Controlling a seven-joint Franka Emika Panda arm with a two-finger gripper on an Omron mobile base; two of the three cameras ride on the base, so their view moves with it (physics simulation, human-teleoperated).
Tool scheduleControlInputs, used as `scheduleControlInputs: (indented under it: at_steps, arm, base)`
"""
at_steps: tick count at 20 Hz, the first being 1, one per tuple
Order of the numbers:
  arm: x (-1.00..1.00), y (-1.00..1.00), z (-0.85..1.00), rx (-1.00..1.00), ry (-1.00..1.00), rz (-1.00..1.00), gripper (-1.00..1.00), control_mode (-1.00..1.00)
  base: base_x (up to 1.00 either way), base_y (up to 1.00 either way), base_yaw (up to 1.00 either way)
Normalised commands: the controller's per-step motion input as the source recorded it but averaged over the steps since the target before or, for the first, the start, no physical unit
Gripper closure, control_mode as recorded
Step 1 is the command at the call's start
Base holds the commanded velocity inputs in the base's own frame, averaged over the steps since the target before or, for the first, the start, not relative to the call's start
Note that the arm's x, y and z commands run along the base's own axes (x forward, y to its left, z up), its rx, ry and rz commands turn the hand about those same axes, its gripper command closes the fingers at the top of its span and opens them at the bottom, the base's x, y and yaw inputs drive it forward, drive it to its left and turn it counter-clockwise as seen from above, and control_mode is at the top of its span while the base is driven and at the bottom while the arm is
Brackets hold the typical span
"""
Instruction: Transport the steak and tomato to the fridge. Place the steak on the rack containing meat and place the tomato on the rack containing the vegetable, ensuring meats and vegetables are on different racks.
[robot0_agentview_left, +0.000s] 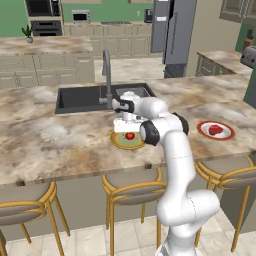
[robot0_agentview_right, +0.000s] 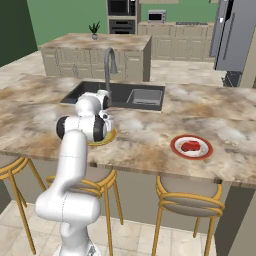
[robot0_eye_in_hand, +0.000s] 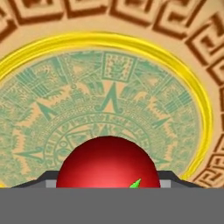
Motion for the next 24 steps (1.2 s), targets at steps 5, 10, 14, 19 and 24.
scheduleControlInputs:
  at_steps: [5, 10, 14, 19, 24]
  arm:
    - [-0.07, 0.2, -0.34, 0.0, 0.18, -0.02, 1.0, -1.0]
    - [0.0, 0.04, -0.09, 0.01, 0.03, 0.0, 1.0, -1.0]
    - [-0.17, 0.0, 0.02, 0.0, -0.07, 0.0, 1.0, -1.0]
    - [-0.61, 0.0, 0.43, 0.0, -0.36, 0.0, 1.0, -1.0]
    - [-0.78, 0.0, 0.63, 0.0, -0.42, 0.0, 1.0, -1.0]
  base:
    - [0.0, 0.0, 0.0]
    - [0.0, 0.0, 0.0]
    - [0.0, 0.0, 0.0]
    - [0.0, 0.0, 0.0]
    - [0.0, 0.0, 0.0]
